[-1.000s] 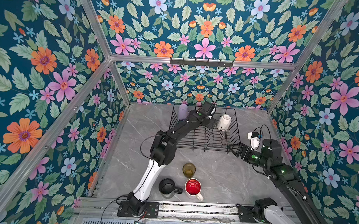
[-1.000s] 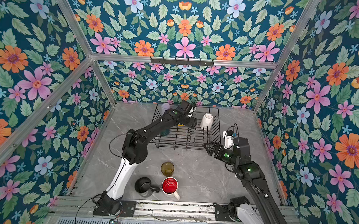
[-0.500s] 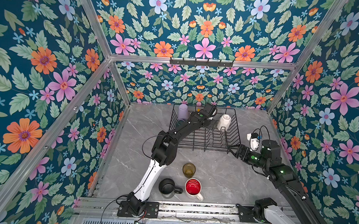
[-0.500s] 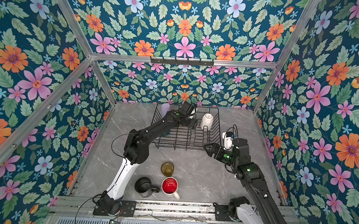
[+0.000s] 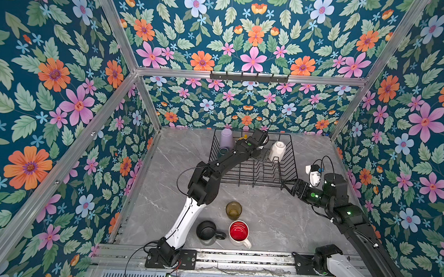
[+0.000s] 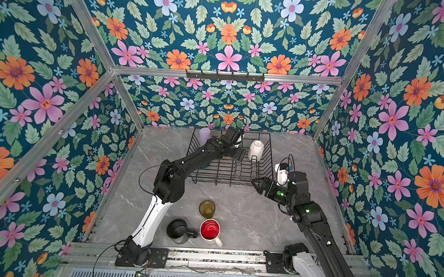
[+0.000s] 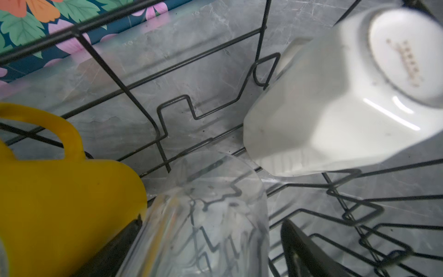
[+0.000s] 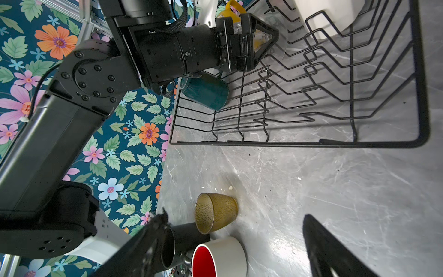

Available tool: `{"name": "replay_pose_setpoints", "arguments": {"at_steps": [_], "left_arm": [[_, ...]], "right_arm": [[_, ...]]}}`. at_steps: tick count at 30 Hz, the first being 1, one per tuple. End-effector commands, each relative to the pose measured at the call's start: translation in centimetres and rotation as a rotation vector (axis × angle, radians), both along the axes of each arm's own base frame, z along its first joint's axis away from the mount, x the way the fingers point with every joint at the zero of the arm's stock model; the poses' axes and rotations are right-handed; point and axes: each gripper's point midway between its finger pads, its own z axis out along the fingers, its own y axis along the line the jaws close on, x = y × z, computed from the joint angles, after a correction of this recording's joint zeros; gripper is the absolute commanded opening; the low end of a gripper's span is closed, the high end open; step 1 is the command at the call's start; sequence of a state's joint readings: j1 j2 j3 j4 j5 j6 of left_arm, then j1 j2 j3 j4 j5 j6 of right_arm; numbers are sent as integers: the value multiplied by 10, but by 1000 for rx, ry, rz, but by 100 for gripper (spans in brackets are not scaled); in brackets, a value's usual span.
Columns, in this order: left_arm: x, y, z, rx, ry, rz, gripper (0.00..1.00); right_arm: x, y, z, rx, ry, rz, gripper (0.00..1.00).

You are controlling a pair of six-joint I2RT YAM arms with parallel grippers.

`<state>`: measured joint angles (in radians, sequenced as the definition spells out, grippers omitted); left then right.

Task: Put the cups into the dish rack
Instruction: 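Press the clear glass down into the rack slot beside the white mug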

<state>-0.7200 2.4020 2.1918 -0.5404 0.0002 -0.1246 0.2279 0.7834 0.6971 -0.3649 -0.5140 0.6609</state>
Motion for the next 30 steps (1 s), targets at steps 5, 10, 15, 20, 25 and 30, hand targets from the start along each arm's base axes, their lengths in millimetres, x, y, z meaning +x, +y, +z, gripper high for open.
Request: {"name": "replay_pose_setpoints", "arguments": {"at_steps": [5,10,15,20,25,30], "left_arm": [[4,-4,24,-48,-50,-7,72],[2,-4,35,-57,-64,-11,70],[2,-3,38,-53,-72,-16,81],[2,-4,34,-51,-61,-19,87],[1,-4,39,-60,-69,-16,87],[1,1,65,-85,-123,-2,87]], "right_arm": [[2,0,4,5,-23,-2,89],[3,1,4,7,-26,-2,89],[3,1,3,11,-21,0,89],[2,2,3,15,-20,2,89],[2,2,3,15,-21,2,89],[3,0,2,3,-18,-3,89]]}}
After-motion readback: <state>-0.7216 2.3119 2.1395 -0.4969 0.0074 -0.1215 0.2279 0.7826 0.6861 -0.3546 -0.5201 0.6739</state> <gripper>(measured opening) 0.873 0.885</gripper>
